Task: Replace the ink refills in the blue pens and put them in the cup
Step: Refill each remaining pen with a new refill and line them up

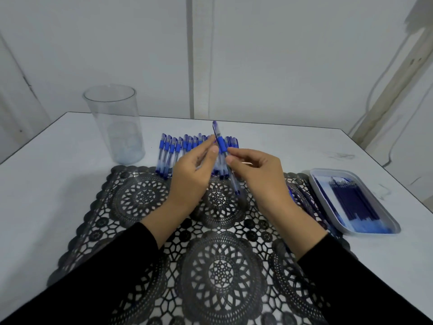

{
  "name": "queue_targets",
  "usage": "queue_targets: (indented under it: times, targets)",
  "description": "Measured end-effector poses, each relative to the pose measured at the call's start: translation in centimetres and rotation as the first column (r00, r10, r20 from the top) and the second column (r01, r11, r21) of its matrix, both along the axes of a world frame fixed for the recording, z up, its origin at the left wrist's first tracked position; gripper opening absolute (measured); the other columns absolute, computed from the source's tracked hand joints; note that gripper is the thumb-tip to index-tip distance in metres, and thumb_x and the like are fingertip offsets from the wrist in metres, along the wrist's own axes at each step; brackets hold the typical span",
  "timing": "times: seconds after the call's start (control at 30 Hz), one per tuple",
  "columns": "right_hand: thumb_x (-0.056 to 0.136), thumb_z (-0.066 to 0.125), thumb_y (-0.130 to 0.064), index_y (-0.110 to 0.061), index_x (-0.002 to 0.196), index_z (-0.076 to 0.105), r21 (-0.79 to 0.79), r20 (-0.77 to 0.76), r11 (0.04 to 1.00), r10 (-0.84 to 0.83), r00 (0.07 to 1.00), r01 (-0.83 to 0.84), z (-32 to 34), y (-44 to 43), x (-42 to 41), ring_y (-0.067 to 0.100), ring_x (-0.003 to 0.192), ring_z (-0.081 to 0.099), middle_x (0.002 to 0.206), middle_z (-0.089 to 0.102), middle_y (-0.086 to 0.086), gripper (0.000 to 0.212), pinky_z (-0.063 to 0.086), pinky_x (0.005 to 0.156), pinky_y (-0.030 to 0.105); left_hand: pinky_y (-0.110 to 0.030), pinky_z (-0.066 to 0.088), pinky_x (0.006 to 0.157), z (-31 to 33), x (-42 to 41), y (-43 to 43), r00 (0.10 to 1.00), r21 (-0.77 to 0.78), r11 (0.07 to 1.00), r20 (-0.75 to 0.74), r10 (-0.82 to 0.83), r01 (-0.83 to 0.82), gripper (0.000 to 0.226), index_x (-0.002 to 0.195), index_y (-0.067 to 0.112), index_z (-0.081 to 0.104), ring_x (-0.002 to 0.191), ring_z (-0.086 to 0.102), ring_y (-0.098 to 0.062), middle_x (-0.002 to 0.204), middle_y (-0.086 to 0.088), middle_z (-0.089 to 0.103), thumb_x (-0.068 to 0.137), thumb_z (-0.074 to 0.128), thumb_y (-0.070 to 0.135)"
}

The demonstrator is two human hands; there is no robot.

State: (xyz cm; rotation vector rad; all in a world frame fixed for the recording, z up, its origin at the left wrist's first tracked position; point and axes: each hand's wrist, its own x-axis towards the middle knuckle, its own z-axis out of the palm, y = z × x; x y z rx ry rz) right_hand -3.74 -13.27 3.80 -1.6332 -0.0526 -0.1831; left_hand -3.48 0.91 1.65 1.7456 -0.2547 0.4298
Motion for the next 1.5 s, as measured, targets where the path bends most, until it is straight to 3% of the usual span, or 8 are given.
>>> queue_targets:
  times: [0.1,0.13,0.37,0.53,0.7,1.03,1.17,1.5]
  targets:
    - [0.083,0.076,-0.013,-0.022,0.099,0.077,-0.026,0.025,1.000,0.010,1.000,-0.009,0.0,0.5,-1.5,0.009,0.084,0.072,0.088,0.076,-0.011,0.019,0.058,0.082,0.029,-0.015,0.054,0.086,0.6,-1.7,0.2,1.000,-0.092,0.996,-0.004,0.004,-0.004,0.035,0.135,0.012,0.058,0.103,0.062,0.001,0.117,0.010,0.068,0.100,0.055,0.016]
    - [0.082,0.076,-0.013,-0.021,0.100,0.077,-0.028,0.034,1.000,0.014,0.999,-0.013,-0.1,0.7,-2.0,0.009,0.085,0.072,0.089,0.076,-0.011,0.020,0.058,0.084,0.029,-0.009,0.024,0.088,0.7,-2.1,0.2,1.000,-0.137,0.990,-0.019,0.008,-0.010,0.035,0.134,0.010,0.059,0.103,0.060,0.003,0.113,0.011,0.069,0.099,0.058,0.014]
    - [0.085,0.073,-0.015,-0.020,0.104,0.076,0.001,0.066,0.996,0.084,0.994,-0.084,0.0,1.4,-3.9,0.005,0.092,0.070,0.095,0.076,-0.008,0.020,0.055,0.087,0.024,-0.033,0.054,0.097,0.7,-3.0,1.8,0.993,-0.399,0.915,-0.114,0.018,-0.062,0.030,0.112,0.030,0.070,0.103,0.071,-0.015,0.111,0.000,0.075,0.089,0.070,0.010]
    - [0.086,0.072,-0.021,-0.020,0.113,0.071,0.001,0.110,0.998,0.060,0.992,-0.061,-0.9,1.0,-4.2,0.006,0.091,0.068,0.095,0.073,-0.006,0.027,0.055,0.086,0.023,-0.016,0.054,0.076,0.4,-3.7,4.7,0.997,0.033,0.999,0.073,-0.024,0.022,0.029,0.118,0.021,0.070,0.082,0.071,-0.005,0.104,0.005,0.074,0.092,0.067,0.008]
    - [0.088,0.070,-0.014,-0.014,0.115,0.067,-0.065,0.144,0.988,0.149,0.978,-0.141,-2.6,1.6,-4.8,0.004,0.079,0.064,0.084,0.067,-0.008,0.028,0.051,0.074,0.016,-0.017,0.051,0.088,-1.1,-3.8,7.4,0.968,0.415,0.909,0.214,-0.131,0.031,0.030,0.118,0.016,0.071,0.098,0.068,-0.001,0.109,0.011,0.072,0.089,0.072,0.011]
    - [0.091,0.066,-0.012,-0.013,0.105,0.070,-0.159,0.085,0.968,0.210,0.974,-0.195,-3.6,1.4,-4.0,0.011,0.075,0.063,0.077,0.066,-0.011,0.015,0.054,0.074,0.022,-0.018,0.054,0.089,-2.0,-3.6,7.8,0.962,0.513,0.857,0.208,-0.179,0.048,0.039,0.125,0.022,0.066,0.099,0.068,0.004,0.112,0.012,0.071,0.087,0.074,0.014]
    - [0.090,0.066,-0.012,-0.017,0.097,0.073,-0.123,0.047,0.980,0.162,0.986,-0.155,-3.9,1.4,-3.9,0.037,0.083,0.061,0.087,0.067,0.018,0.011,0.054,0.083,0.043,-0.019,0.055,0.082,-2.4,-3.3,7.8,0.960,0.500,0.863,0.198,-0.196,0.073,0.038,0.123,0.021,0.068,0.090,0.070,-0.001,0.104,0.009,0.074,0.087,0.075,0.012]
    - [0.093,0.062,-0.009,-0.018,0.089,0.066,-0.239,-0.014,0.962,0.136,0.991,-0.135,-4.2,1.5,-3.8,0.020,0.079,0.063,0.086,0.069,0.014,0.011,0.052,0.073,0.018,-0.028,0.051,0.062,-3.1,-2.8,7.6,0.946,0.605,0.786,0.165,-0.280,0.127,0.043,0.128,0.020,0.064,0.072,0.063,-0.013,0.092,0.002,0.071,0.089,0.069,0.002]
